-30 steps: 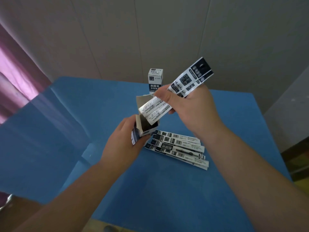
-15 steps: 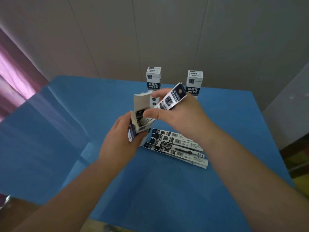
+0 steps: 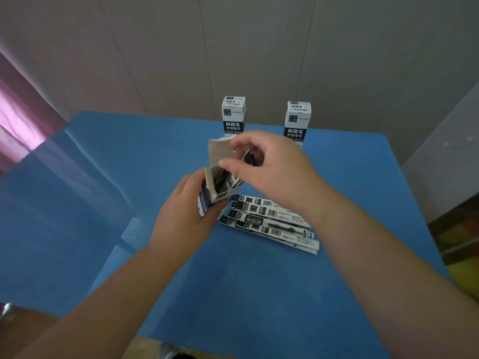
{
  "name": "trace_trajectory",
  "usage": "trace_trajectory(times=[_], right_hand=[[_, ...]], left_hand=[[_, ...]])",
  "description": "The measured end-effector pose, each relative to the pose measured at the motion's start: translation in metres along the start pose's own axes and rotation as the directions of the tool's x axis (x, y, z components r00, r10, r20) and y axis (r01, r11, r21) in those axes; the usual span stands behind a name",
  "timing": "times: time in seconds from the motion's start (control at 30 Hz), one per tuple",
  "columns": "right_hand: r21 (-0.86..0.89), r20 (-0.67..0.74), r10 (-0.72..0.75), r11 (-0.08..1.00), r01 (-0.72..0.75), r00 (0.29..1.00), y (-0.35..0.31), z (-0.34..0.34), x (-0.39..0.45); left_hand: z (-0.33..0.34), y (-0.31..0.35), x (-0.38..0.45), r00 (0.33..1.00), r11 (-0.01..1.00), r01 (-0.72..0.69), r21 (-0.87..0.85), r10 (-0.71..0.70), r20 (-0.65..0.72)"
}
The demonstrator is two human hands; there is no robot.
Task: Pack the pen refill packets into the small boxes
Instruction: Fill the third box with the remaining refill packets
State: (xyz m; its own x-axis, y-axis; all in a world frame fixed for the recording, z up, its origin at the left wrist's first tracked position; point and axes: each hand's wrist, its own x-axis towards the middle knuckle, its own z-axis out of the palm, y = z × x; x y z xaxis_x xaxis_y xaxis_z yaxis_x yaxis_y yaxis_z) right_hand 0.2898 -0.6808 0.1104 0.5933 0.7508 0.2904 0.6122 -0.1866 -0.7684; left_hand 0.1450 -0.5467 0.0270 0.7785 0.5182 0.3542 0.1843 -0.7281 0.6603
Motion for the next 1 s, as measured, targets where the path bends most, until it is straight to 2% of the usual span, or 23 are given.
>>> trace_trajectory(times=[0.07, 0.23, 0.33, 0.4, 0.43, 0.5, 0.53, 0.6, 0.67, 0.77, 1.0], right_hand=[[0.018, -0.016, -0.03, 0.999, 0.031, 0.999, 0.0, -0.003, -0.003], [-0.095, 0.056, -0.087, 0.991, 0.092, 0.995, -0.001, 0.011, -0.003], [0.024, -0.141, -0.135, 0.99, 0.139, 0.981, 0.008, 0.009, -0.006], [0.029, -0.235, -0.085, 0.995, 0.095, 0.968, 0.024, 0.003, -0.01], [-0.034, -0.192, -0.021, 0.999, 0.014, 0.981, 0.036, 0.0, -0.012], [-0.298, 0.062, 0.2, 0.939, -0.173, 0.978, 0.06, -0.004, -0.019], [-0.456, 0.188, 0.307, 0.868, -0.194, 0.933, 0.069, -0.003, -0.024], [-0.65, 0.317, 0.413, 0.75, -0.122, 0.854, 0.08, 0.003, -0.036], [-0.699, 0.351, 0.434, 0.711, -0.076, 0.83, 0.083, 0.012, -0.044], [-0.732, 0.348, 0.428, 0.68, -0.044, 0.834, 0.086, 0.022, -0.05], [-0.721, 0.324, 0.392, 0.691, -0.044, 0.861, 0.091, 0.024, -0.05]], left_hand=[[0.0, 0.001, 0.001, 1.0, 1.0, 0.005, -0.004, -0.005, -0.002], [0.0, 0.001, 0.002, 1.0, 1.0, 0.009, -0.017, -0.009, 0.003], [0.0, 0.0, 0.001, 1.0, 1.0, 0.016, -0.012, -0.016, -0.011], [0.0, -0.002, 0.0, 0.999, 1.0, 0.03, -0.008, -0.03, -0.014], [-0.001, -0.003, 0.0, 0.999, 0.999, 0.039, -0.01, -0.039, -0.01], [-0.001, -0.004, -0.001, 0.999, 0.999, 0.041, -0.015, -0.041, -0.006], [-0.001, -0.004, -0.001, 0.999, 0.999, 0.038, -0.013, -0.038, -0.005], [-0.002, -0.004, -0.001, 0.999, 0.999, 0.038, -0.011, -0.038, -0.003], [-0.002, -0.004, -0.002, 0.999, 0.999, 0.042, -0.013, -0.042, -0.005], [-0.002, -0.005, -0.003, 0.999, 0.999, 0.049, -0.011, -0.049, -0.002], [-0.002, -0.004, -0.004, 0.999, 0.999, 0.049, -0.015, -0.049, -0.006]])
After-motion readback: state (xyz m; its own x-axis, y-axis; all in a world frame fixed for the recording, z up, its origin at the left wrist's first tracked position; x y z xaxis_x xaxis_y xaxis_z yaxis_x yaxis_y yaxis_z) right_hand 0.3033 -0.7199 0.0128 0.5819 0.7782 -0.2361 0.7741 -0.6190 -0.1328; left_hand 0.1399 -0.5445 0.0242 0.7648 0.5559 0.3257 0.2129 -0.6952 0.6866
